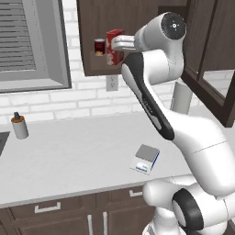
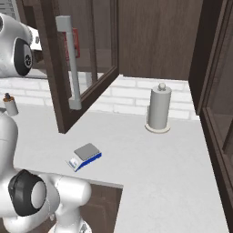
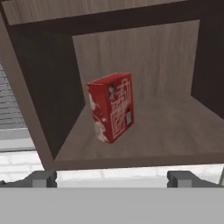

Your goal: Pick the cereal and place it on the digital scale for weighing, and close the cabinet.

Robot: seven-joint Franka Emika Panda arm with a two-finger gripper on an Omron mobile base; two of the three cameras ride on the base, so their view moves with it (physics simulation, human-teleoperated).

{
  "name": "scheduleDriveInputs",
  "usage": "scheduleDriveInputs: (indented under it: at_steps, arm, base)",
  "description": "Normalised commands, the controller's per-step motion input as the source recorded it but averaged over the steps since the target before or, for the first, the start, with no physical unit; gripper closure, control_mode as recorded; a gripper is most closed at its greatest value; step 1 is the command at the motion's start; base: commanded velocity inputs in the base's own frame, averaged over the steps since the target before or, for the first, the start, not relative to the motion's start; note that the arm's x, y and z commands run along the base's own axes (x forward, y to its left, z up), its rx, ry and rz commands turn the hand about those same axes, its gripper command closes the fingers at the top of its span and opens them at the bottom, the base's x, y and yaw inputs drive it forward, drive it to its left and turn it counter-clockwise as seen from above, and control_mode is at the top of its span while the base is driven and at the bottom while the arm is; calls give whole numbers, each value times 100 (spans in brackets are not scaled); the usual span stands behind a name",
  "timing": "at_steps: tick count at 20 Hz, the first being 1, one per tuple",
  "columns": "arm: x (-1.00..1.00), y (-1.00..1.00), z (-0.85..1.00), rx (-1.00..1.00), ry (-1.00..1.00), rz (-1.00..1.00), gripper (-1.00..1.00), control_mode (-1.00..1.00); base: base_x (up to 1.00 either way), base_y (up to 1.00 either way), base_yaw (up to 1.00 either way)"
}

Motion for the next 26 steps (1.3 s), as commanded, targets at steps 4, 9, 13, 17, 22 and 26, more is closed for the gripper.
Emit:
scheduleDriveInputs:
  at_steps: [4, 9, 13, 17, 22, 26]
  arm:
    - [28, 9, 0, 0, 9, 0, -100, -100]
    - [21, 3, 0, 0, 2, 0, -100, -100]
    - [31, 13, 0, 0, 2, 0, -100, -100]
    - [28, 3, 0, 0, 2, 0, -100, -100]
    - [27, 1, 0, 0, 0, 0, -100, -100]
    - [23, 0, 0, 0, 0, 0, -100, -100]
  base:
    - [0, 0, 0]
    - [0, 0, 0]
    - [0, 0, 0]
    - [0, 0, 0]
    - [0, 0, 0]
    - [0, 0, 0]
